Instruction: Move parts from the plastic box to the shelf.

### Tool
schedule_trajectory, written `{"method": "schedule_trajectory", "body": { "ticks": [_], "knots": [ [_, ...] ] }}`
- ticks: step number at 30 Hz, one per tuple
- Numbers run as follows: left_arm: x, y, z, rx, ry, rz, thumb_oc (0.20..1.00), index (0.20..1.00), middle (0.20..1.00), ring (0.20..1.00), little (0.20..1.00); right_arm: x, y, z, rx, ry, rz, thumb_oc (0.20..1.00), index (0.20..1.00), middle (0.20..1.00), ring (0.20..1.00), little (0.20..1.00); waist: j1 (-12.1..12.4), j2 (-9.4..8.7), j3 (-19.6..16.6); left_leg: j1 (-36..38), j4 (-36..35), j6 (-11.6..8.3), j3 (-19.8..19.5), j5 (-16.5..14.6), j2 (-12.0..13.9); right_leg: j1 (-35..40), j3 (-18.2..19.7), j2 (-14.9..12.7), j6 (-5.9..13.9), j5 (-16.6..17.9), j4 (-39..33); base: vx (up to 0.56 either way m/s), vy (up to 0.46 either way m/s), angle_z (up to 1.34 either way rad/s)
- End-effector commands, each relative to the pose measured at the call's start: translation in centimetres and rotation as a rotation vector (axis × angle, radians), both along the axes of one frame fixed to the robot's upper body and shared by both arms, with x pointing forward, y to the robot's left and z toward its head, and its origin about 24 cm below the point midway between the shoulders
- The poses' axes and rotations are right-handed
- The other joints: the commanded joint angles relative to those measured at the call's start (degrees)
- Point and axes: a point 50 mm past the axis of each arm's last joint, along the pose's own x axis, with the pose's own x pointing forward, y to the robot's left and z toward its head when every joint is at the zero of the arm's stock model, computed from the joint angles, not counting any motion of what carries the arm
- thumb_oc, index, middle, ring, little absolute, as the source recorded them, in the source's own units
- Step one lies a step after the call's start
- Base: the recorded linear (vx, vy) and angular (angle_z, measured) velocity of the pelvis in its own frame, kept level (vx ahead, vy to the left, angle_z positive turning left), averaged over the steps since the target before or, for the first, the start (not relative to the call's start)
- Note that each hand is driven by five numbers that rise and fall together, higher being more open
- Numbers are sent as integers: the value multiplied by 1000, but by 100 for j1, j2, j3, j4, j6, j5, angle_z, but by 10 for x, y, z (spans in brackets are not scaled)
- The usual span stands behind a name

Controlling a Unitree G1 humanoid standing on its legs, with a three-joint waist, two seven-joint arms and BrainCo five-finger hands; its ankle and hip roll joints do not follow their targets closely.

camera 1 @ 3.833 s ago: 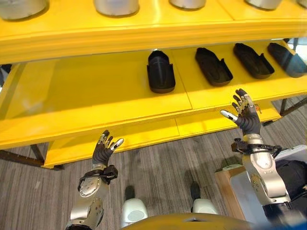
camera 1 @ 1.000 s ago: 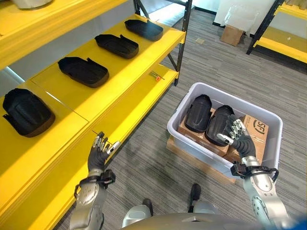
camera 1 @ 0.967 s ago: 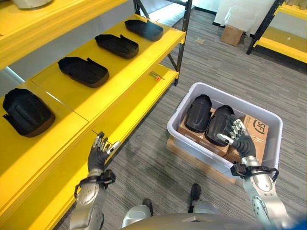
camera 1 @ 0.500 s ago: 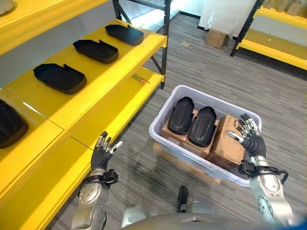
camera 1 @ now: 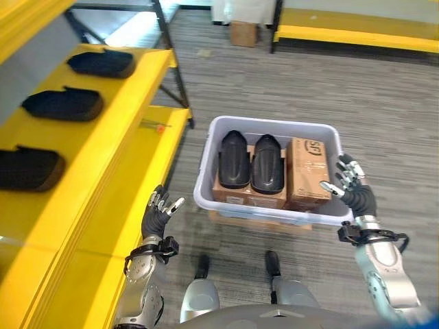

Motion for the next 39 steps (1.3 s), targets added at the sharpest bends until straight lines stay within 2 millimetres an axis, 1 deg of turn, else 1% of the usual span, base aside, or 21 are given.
{"method": "schedule_trajectory", "body": {
  "ticks": [1, 2, 4, 6, 7, 8, 11, 15, 18, 21, 23, 24, 26, 27, 28, 29, 31, 32, 35, 39],
  "knots": [
    [4, 2, 21, 44, -124, -41, 1000, 1000, 1000, 1000, 1000, 6, -8, 27, -43, -141, -11, 1000, 1000, 1000, 1000, 1000, -60, 59, -444, -81, -135, 5, 177, 510, 28, 695, -168, -405, 357, -196, -228, 100, 349, -49],
    [8, 5, 24, 73, -129, -48, 1000, 1000, 1000, 1000, 1000, 6, -8, 24, -19, -129, -35, 1000, 1000, 1000, 1000, 1000, -143, -3, -472, 63, -180, 154, 402, 325, -108, 621, -14, -621, 519, -134, -201, 58, 314, -51],
    [9, 8, 25, 94, -131, -51, 1000, 1000, 1000, 1000, 1000, 6, -6, 22, -15, -119, -29, 1000, 1000, 1000, 1000, 1000, -157, -44, -526, 105, -202, 217, 655, 268, -182, 477, 124, -708, 604, -73, -158, 62, 306, -46],
    [11, 12, 27, 118, -130, -45, 1000, 1000, 1000, 1000, 1000, 8, -5, 20, -8, -110, -32, 1000, 1000, 1000, 1000, 1000, -224, -112, -567, 180, -216, 333, 851, 150, -317, 319, 258, -835, 729, -25, -43, 68, 273, -56],
    [11, 13, 28, 120, -130, -42, 1000, 1000, 1000, 1000, 1000, 8, -5, 20, -6, -107, -37, 1000, 1000, 1000, 1000, 1000, -245, -140, -594, 226, -265, 354, 933, 137, -351, 277, 290, -875, 757, -7, -32, 39, 171, -60],
    [11, 13, 27, 120, -130, -42, 1000, 1000, 1000, 1000, 1000, 8, -5, 20, -6, -106, -37, 1000, 1000, 1000, 1000, 1000, -236, -146, -597, 232, -274, 357, 943, 140, -356, 273, 300, -880, 760, -8, -32, 41, 105, -44],
    [8, 15, 26, 130, -116, -38, 1000, 1000, 1000, 1000, 1000, 6, -5, 16, 5, -93, -45, 1000, 1000, 1000, 1000, 1000, -291, -203, -670, 363, -412, 426, 1038, 81, -454, 242, 331, -974, 857, 25, -14, 48, 88, -34],
    [6, 17, 25, 137, -105, -40, 1000, 1000, 1000, 1000, 1000, 4, -6, 13, -1, -75, -54, 1000, 1000, 1000, 1000, 1000, -318, -244, -701, 402, -412, 446, 1070, 24, -485, 257, 323, -1017, 884, 16, 4, 52, 30, -16],
    [6, 16, 25, 139, -99, -58, 1000, 1000, 1000, 1000, 1000, 2, -10, 12, -17, -67, -66, 1000, 1000, 1000, 1000, 1000, -370, -267, -698, 334, -436, 405, 1004, 36, -453, 259, 192, -1054, 846, -5, -37, 53, -9, -3],
    [11, 15, 30, 151, -119, -77, 1000, 1000, 1000, 1000, 1000, 4, -13, 14, -37, -75, -86, 1000, 1000, 1000, 1000, 1000, -379, -274, -610, 74, -411, 336, 956, 103, -377, 93, 70, -1076, 813, 21, -64, -49, -55, 19],
    [16, 13, 35, 148, -142, -95, 1000, 1000, 1000, 1000, 1000, 8, -15, 19, -58, -100, -93, 1000, 1000, 1000, 1000, 1000, -379, -254, -521, -228, -386, 264, 896, 195, -326, -98, -55, -1093, 796, 73, -86, -98, -76, 45],
    [19, 11, 39, 148, -162, -107, 1000, 1000, 1000, 1000, 1000, 11, -15, 25, -77, -128, -88, 1000, 1000, 1000, 1000, 1000, -379, -225, -460, -427, -361, 224, 859, 257, -309, -233, -147, -1101, 789, 129, -110, -129, -64, 43],
    [25, 6, 46, 146, -196, -121, 1000, 1000, 1000, 1000, 1000, 22, -12, 40, -111, -193, -77, 1000, 1000, 1000, 1000, 1000, -377, -173, -284, -781, -316, 151, 816, 361, -280, -539, -211, -1109, 781, 246, -150, -165, -61, 32],
    [29, 3, 49, 138, -211, -126, 1000, 1000, 1000, 1000, 1000, 30, -7, 50, -124, -237, -68, 1000, 1000, 1000, 1000, 1000, -357, -141, -181, -999, -283, 100, 821, 429, -249, -716, -238, -1116, 771, 305, -175, -125, -45, 13],
    [30, 1, 50, 129, -220, -127, 1000, 1000, 1000, 1000, 1000, 33, -6, 54, -125, -252, -72, 1000, 1000, 1000, 1000, 1000, -341, -127, -132, -1098, -272, 81, 823, 454, -244, -788, -253, -1111, 752, 321, -197, -119, -52, 9],
    [32, -3, 53, 108, -233, -118, 1000, 1000, 1000, 1000, 1000, 41, 1, 63, -119, -289, -63, 1000, 1000, 1000, 1000, 1000, -327, -99, -48, -1271, -249, 50, 834, 510, -222, -957, -288, -1109, 741, 375, -205, -89, -39, 8],
    [36, -7, 57, 92, -258, -110, 1000, 1000, 1000, 1000, 1000, 48, 9, 73, -118, -333, -51, 1000, 1000, 1000, 1000, 1000, -298, -80, 88, -1447, -233, 38, 854, 554, -222, -1117, -292, -1088, 733, 412, -221, -97, -30, 4],
    [38, -11, 59, 75, -273, -107, 1000, 1000, 1000, 1000, 1000, 53, 16, 82, -129, -371, -37, 1000, 1000, 1000, 1000, 1000, -284, -68, 183, -1591, -198, 26, 866, 579, -213, -1252, -273, -1082, 737, 447, -221, -86, -29, -5],
    [46, -19, 66, 59, -306, -106, 1000, 1000, 1000, 1000, 1000, 67, 29, 99, -131, -436, -29, 1000, 1000, 1000, 1000, 1000, -224, -77, 441, -1865, -77, 20, 875, 603, -214, -1479, -252, -1071, 724, 489, -199, -89, -39, -4],
    [54, -25, 77, 61, -357, -112, 1000, 1000, 1000, 1000, 1000, 84, 42, 130, -171, -550, -38, 1000, 1000, 1000, 1000, 1000, -153, -38, 817, -2184, 182, 29, 870, 566, -235, -1788, -212, -1073, 679, 455, 60, -79, -14, -2]
  ]
}}
